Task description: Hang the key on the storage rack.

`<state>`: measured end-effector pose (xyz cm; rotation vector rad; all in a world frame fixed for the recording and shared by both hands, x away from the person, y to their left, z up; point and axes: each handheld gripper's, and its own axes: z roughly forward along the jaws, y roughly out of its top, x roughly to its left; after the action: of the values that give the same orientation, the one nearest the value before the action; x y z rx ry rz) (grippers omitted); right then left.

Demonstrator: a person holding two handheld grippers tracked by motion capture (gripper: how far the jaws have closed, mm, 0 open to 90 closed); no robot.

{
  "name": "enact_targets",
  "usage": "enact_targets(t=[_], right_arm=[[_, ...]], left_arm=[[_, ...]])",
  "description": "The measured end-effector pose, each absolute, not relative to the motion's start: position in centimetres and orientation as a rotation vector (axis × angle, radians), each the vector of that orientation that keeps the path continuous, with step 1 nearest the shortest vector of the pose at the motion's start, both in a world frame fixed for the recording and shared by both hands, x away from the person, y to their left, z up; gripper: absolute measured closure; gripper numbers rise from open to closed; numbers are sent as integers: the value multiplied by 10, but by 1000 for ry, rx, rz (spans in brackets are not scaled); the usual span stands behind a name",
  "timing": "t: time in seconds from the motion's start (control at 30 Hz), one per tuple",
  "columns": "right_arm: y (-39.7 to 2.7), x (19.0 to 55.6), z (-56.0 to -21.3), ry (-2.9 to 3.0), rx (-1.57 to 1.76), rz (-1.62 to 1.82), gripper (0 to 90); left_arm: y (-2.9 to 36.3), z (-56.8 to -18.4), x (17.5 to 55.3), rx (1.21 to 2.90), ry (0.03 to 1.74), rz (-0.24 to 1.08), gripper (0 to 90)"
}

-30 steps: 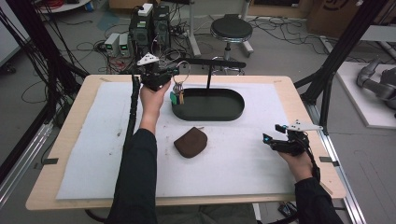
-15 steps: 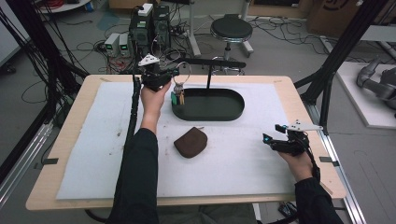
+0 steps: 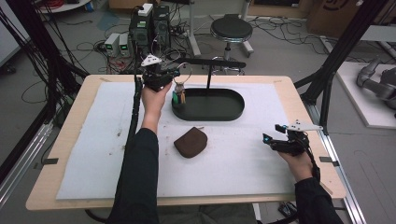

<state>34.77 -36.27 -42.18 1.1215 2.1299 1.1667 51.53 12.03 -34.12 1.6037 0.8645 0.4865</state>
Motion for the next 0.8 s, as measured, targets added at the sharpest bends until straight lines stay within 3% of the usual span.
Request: enact_targets(t=[0.23, 0.5, 0.8], right_arm=[[-362, 348, -422, 2130, 1121, 1162, 293], [-362, 348, -422, 2132, 1117, 1161, 293], [-362, 348, -422, 2129, 1121, 1151, 293]], left_arm=[[124, -335, 510, 1600, 876, 519, 698], [123, -321, 490, 1669, 837, 592, 500], [129, -318, 437, 1739, 714, 650, 425]])
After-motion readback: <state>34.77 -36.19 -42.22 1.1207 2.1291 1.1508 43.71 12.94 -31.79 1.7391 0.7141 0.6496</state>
